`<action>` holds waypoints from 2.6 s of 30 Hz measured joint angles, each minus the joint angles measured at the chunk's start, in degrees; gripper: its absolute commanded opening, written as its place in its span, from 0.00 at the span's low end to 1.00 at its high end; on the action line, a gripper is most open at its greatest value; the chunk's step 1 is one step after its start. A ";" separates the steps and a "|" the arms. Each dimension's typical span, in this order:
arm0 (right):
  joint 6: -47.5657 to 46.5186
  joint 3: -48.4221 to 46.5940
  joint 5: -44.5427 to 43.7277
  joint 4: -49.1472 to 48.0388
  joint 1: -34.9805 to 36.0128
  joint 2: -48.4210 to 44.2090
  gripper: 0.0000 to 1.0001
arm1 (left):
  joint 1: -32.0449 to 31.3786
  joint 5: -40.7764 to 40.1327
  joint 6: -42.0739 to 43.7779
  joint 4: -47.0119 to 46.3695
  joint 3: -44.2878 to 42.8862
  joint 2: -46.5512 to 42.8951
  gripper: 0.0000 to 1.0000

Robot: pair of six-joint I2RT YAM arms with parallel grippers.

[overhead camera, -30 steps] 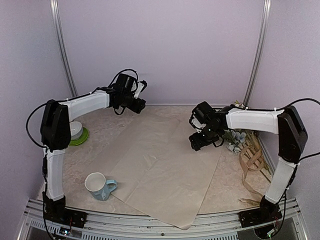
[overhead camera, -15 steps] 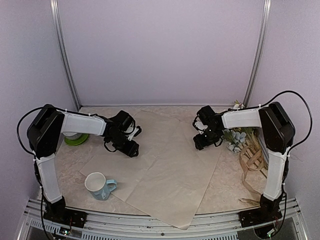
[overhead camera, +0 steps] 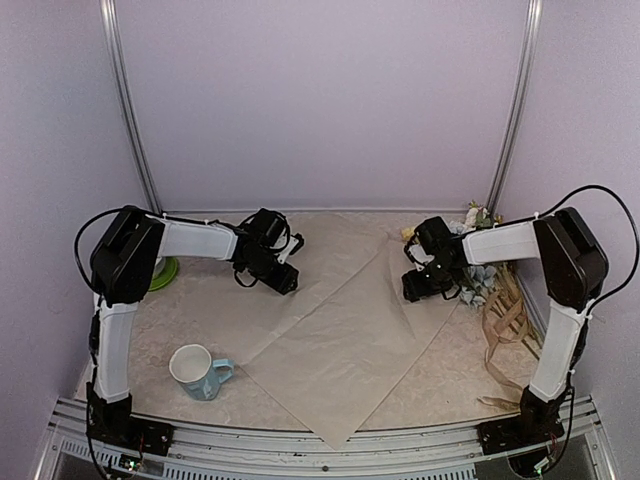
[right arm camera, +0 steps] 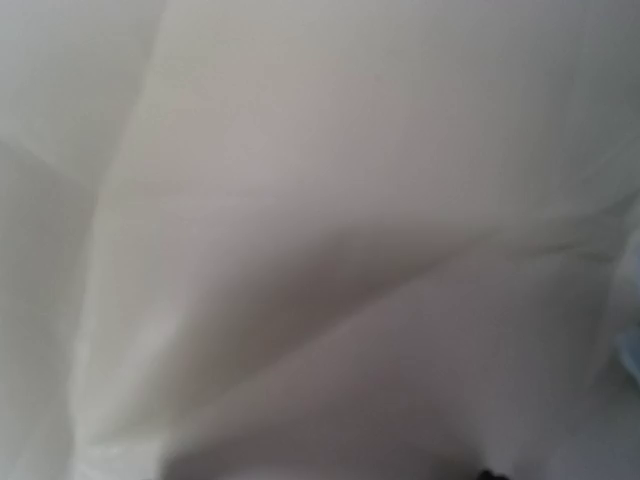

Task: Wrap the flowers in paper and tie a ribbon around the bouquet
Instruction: Unfold the folded wrapping paper at the center of the board, then pick up the fake flower from the corner of the board, then pass from the right arm to the left

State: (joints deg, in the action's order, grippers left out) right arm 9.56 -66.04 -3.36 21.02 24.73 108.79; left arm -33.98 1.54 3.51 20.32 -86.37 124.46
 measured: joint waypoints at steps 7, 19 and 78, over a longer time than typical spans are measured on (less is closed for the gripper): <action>0.37 0.81 1.22 1.07 -1.11 -1.22 0.65 | 1.18 0.59 0.66 -0.98 -0.94 0.83 0.64; -0.90 -3.45 4.35 8.83 -8.28 -17.29 0.56 | 2.21 -0.13 1.40 -5.14 7.91 -8.55 0.99; 14.73 4.79 36.37 -51.71 -8.98 -49.16 0.00 | -15.58 7.43 4.76 -29.92 23.80 -38.58 0.99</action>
State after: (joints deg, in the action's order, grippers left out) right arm 24.29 -61.25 33.01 -30.70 15.75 59.64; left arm -49.56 8.97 8.27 -9.61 -62.57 85.89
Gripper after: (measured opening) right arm 0.012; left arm 0.987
